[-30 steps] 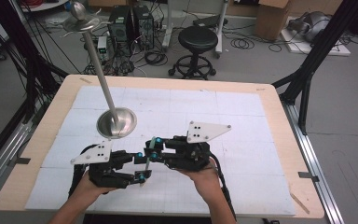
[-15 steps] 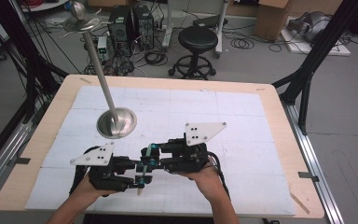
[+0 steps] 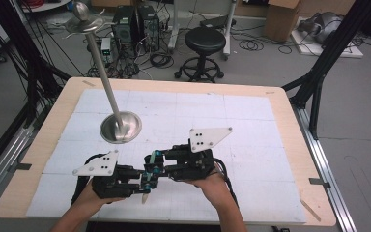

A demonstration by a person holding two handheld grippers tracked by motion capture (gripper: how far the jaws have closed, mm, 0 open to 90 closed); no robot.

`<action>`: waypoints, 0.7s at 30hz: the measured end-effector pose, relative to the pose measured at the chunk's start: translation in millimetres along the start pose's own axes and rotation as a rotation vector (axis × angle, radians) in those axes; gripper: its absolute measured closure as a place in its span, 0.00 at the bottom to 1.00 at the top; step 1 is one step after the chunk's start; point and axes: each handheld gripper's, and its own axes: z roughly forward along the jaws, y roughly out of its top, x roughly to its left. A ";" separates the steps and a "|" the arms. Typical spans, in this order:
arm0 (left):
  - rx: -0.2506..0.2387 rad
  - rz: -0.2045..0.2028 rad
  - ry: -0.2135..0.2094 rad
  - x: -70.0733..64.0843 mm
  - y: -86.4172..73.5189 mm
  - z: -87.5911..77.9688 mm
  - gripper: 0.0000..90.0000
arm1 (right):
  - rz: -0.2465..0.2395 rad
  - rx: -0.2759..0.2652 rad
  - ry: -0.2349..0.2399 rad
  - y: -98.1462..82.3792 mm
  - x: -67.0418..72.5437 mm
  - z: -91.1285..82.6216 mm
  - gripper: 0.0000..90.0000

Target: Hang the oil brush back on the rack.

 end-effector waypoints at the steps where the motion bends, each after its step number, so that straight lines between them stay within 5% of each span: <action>1: 0.002 0.003 0.023 0.4 0.0 0.0 0.91 | 0.020 -0.012 -0.033 -0.3 0.2 -0.5 0.71; 3: 0.018 0.001 0.080 0.2 -0.1 0.3 0.91 | 0.059 -0.037 -0.107 -0.5 1.2 -1.2 0.57; 9: 0.043 -0.007 0.271 -0.5 -1.6 2.9 0.91 | 0.067 -0.022 -0.282 -1.1 8.1 1.2 0.51; 14: 0.050 -0.005 0.392 -0.8 -2.5 5.1 0.91 | 0.092 0.010 -0.419 2.9 13.9 6.3 0.55; 21: 0.071 0.024 0.478 -5.2 -1.2 11.5 0.91 | 0.129 0.042 -0.547 10.5 18.7 16.3 0.77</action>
